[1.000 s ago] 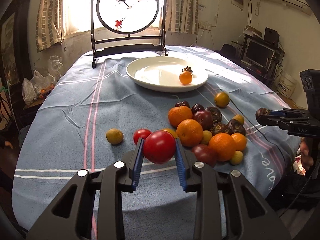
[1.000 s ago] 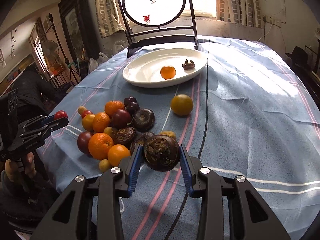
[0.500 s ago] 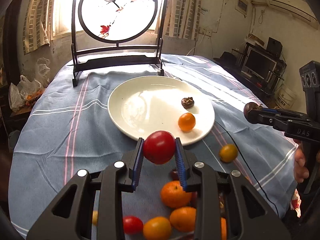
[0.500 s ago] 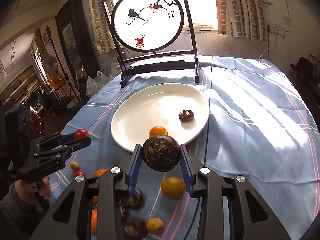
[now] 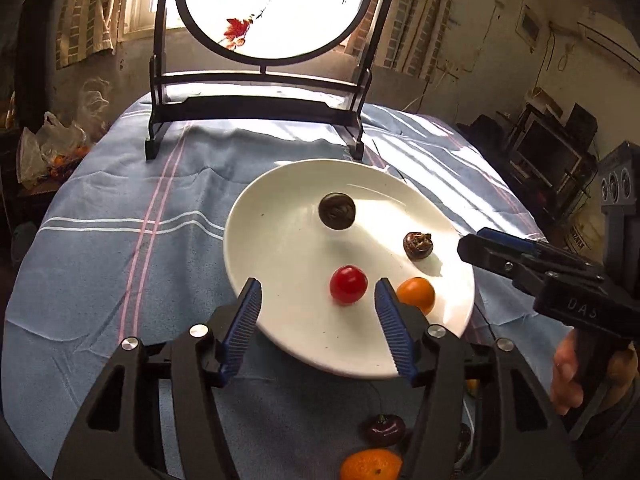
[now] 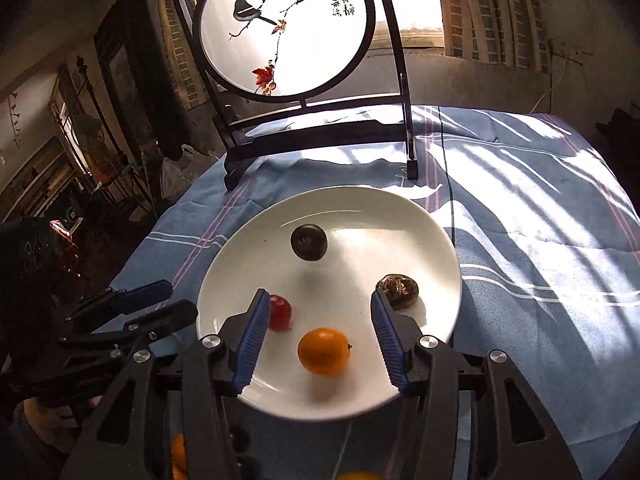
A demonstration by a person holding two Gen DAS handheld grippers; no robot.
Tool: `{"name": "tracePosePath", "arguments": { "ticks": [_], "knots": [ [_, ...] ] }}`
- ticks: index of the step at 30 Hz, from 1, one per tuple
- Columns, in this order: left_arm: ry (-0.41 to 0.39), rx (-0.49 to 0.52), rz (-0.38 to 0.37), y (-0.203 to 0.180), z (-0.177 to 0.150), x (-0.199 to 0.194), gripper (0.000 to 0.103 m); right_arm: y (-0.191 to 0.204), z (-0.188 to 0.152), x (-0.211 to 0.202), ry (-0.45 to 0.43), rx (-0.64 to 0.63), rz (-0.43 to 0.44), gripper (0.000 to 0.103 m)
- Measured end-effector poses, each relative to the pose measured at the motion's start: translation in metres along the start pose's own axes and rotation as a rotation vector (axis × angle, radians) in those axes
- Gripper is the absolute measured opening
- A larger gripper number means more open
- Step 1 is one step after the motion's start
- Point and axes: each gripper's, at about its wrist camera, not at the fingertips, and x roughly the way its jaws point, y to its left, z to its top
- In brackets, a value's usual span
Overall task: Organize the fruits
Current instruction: 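Lower the tomato onto the plate with the left tool while the right tool releases its brown fruit there, then grasp a small yellow-green fruit with the left tool while the right tool grasps a small yellow fruit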
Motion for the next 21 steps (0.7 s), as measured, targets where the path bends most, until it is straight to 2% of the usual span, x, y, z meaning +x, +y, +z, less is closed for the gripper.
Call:
{"name": "tracePosePath", "arguments": {
  "ticks": [3, 6, 13, 16, 21],
  "knots": [
    [-0.026, 0.024, 0.004, 0.008, -0.022, -0.036, 0.058, 0.002, -0.027, -0.032, -0.016, -0.038, -0.037, 0.052],
    [-0.018, 0.049, 0.034, 0.021, -0.056, -0.061, 0.058, 0.000, -0.064, -0.061, -0.023, -0.047, -0.048, 0.053],
    [0.044, 0.082, 0.090, 0.045, -0.129, -0.087, 0.057, -0.010, -0.145, -0.096, -0.003, 0.020, -0.052, 0.055],
    [0.058, 0.096, 0.122, 0.048, -0.140, -0.085, 0.057, -0.014, -0.166, -0.102, -0.005, 0.048, -0.047, 0.055],
    [0.089, 0.072, 0.152, 0.052, -0.137, -0.067, 0.054, -0.014, -0.176, -0.107, -0.004, 0.047, -0.082, 0.055]
  ]
}}
